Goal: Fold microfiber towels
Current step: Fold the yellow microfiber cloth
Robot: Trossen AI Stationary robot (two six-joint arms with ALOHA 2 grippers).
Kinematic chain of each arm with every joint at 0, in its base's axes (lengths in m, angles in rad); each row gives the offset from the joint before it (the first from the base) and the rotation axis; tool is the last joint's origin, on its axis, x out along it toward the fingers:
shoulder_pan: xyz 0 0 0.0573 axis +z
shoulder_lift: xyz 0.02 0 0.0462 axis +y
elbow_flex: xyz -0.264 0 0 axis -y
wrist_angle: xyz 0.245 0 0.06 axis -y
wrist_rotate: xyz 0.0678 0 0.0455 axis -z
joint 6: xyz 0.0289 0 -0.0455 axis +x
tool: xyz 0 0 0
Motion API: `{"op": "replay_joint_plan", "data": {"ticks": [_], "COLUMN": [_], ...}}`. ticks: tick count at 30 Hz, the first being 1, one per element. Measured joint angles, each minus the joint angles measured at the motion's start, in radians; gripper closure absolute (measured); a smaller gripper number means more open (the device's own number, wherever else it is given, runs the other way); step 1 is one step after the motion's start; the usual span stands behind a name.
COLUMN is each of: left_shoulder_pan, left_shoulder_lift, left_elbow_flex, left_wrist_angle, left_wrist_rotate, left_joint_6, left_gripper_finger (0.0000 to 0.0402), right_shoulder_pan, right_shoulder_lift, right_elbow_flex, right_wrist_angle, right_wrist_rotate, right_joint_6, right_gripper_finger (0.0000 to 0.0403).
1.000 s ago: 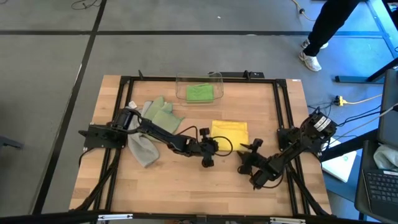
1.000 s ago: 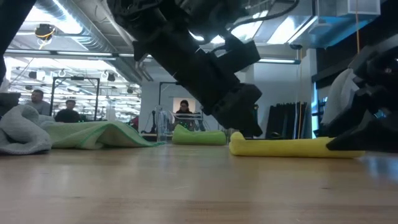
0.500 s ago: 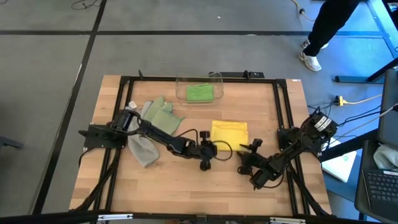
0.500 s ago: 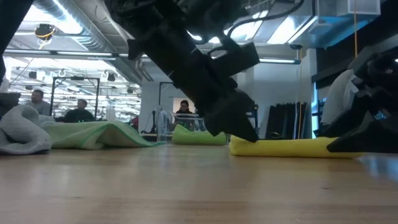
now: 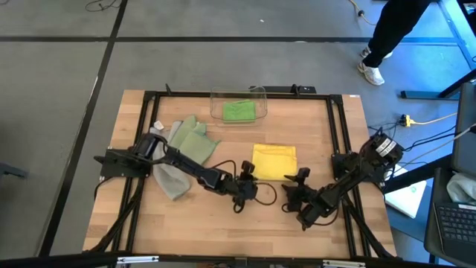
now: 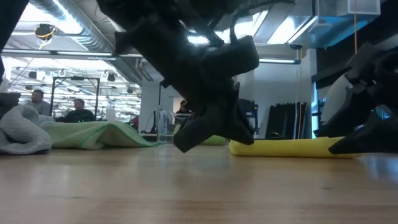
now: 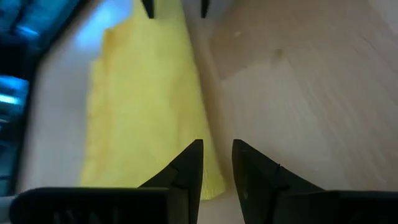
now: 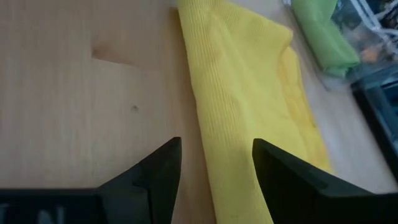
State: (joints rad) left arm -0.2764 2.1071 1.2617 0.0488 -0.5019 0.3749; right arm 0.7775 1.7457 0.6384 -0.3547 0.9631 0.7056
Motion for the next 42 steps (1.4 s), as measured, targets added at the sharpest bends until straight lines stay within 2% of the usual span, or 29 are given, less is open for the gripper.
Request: {"op": "replay_joint_plan", "data": {"ticks": [2,5,10,13,21,27,42], "left_shoulder_pan": [0.015,0.023,0.016,0.013,0.022,0.073,0.082], "left_shoulder_lift": [0.007,0.009,0.009,0.009,0.009,0.034,0.056], "left_elbow_flex": [0.000,0.000,0.000,0.000,0.000,0.003,0.004], "left_wrist_angle": [-0.007,-0.011,0.041,0.043,0.028,0.037,0.035], "left_wrist_rotate": [0.051,0.066,0.074,0.075,0.068,0.093,0.107], "left_joint_6": [-0.017,-0.028,-0.025,-0.025,-0.030,-0.063,-0.108], "left_gripper_finger": [0.0319,0.0308,0.0288,0.0275,0.0244,0.0223,0.0223], "right_shoulder_pan": [-0.017,-0.036,-0.062,-0.082,-0.123,-0.144,-0.167], "right_shoulder_lift": [0.000,0.000,0.002,0.004,0.002,0.001,0.002], "right_elbow_flex": [-0.001,-0.002,-0.002,0.012,0.001,-0.006,-0.006], "right_wrist_angle": [0.001,0.023,0.156,0.175,0.122,0.118,0.095], "right_wrist_rotate": [-0.019,-0.030,-0.009,-0.013,-0.044,-0.060,-0.100], "right_joint_6": [-0.003,-0.023,-0.184,-0.246,-0.183,-0.162,-0.156], "right_gripper_finger": [0.0202,0.0202,0.0202,0.0202,0.0202,0.0202,0.0204]}}
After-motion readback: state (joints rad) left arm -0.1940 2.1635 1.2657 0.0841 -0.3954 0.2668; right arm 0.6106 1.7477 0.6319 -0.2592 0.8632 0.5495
